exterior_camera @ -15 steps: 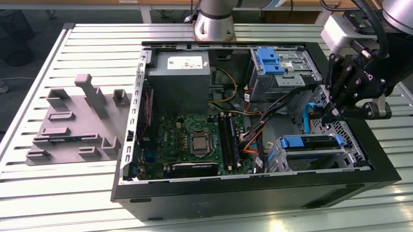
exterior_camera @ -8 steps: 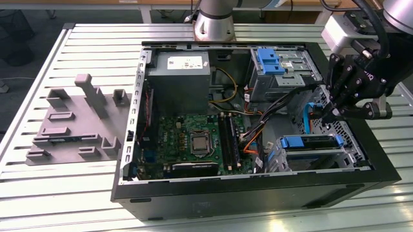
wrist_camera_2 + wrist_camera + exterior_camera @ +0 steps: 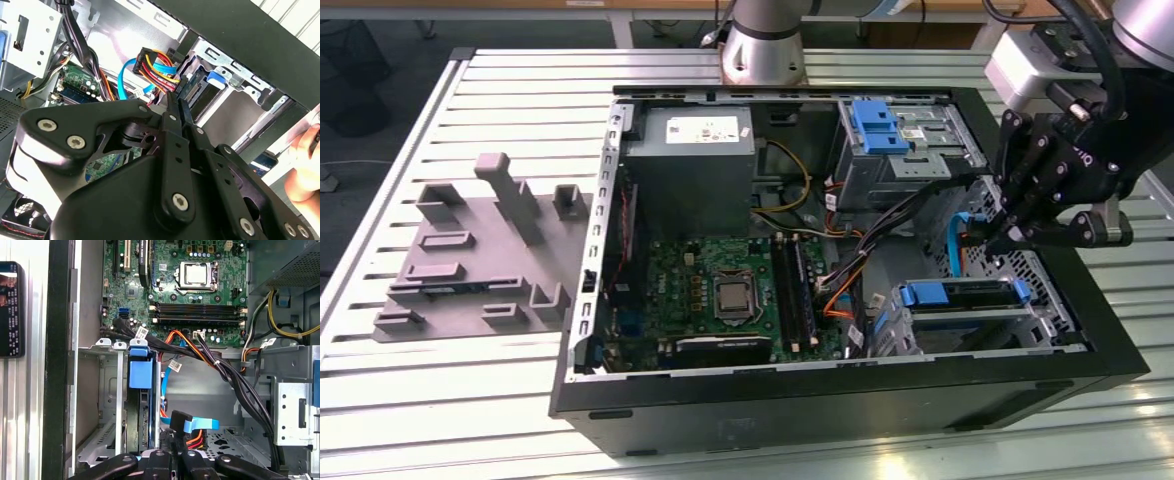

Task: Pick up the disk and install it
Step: 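Insert the first disk wire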

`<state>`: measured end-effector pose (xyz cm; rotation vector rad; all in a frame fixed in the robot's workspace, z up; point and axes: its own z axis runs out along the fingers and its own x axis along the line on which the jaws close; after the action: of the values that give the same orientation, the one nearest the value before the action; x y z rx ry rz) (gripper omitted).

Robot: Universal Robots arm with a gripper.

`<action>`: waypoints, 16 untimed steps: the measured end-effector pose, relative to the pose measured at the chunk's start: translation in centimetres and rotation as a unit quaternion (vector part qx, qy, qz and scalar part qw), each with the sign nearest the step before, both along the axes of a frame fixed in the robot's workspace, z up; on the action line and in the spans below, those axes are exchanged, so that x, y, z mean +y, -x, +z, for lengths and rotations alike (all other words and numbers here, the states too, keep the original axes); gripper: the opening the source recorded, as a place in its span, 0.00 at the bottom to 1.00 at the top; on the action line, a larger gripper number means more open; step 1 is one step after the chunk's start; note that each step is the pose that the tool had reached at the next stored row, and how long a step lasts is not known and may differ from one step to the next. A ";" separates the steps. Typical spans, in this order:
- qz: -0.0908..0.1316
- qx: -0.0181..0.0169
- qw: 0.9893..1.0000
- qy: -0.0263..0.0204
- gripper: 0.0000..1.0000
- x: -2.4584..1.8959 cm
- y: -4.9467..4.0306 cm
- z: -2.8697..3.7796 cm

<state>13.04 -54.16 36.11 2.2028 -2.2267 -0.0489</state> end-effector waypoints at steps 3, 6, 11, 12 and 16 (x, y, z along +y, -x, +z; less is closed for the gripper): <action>0.000 0.000 1.000 0.000 0.18 0.00 -0.01 0.00; 0.000 0.000 1.000 0.000 0.18 0.00 -0.02 0.00; 0.000 0.000 1.000 0.000 0.18 0.00 -0.02 0.00; 0.000 0.000 1.000 0.000 0.19 0.00 -0.02 0.00; 0.000 0.000 1.000 0.000 0.25 -0.01 -0.02 -0.28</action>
<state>13.07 -54.17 35.82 2.2030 -2.2269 -0.0490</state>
